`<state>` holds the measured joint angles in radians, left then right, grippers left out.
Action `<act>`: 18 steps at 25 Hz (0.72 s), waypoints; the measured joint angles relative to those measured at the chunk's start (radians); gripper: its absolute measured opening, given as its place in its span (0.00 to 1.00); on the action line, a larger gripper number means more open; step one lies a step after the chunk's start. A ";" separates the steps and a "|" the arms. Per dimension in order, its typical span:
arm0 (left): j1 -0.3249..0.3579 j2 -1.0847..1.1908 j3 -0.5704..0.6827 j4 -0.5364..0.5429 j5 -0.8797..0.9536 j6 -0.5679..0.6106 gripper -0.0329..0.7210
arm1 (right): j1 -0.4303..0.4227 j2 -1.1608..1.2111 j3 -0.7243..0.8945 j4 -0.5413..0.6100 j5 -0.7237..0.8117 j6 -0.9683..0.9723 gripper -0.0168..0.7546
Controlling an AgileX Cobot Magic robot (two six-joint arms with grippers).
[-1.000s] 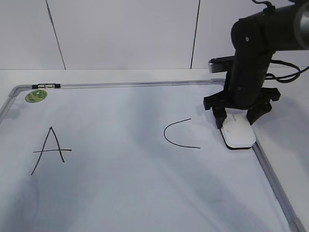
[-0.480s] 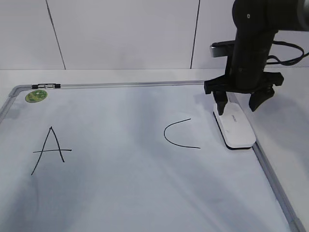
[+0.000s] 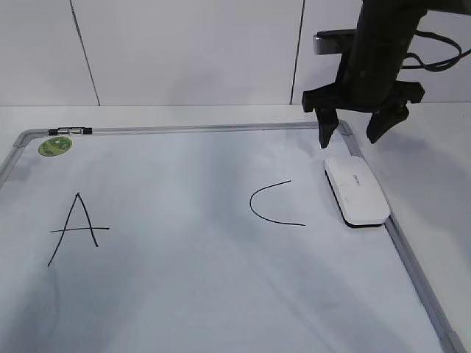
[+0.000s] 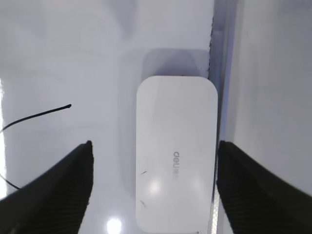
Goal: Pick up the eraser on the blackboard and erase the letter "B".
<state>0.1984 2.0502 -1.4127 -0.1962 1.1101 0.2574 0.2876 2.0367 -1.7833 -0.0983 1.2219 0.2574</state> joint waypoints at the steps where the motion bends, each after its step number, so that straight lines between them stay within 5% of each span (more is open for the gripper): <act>1: 0.000 0.000 0.000 0.000 0.000 0.000 0.06 | 0.000 0.000 -0.007 0.000 0.000 -0.004 0.79; 18: 0.000 0.000 0.000 -0.010 -0.027 0.013 0.06 | 0.000 0.000 -0.020 0.081 0.000 -0.043 0.74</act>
<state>0.1984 2.0502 -1.4127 -0.2066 1.0836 0.2707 0.2876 2.0367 -1.8028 -0.0171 1.2224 0.2147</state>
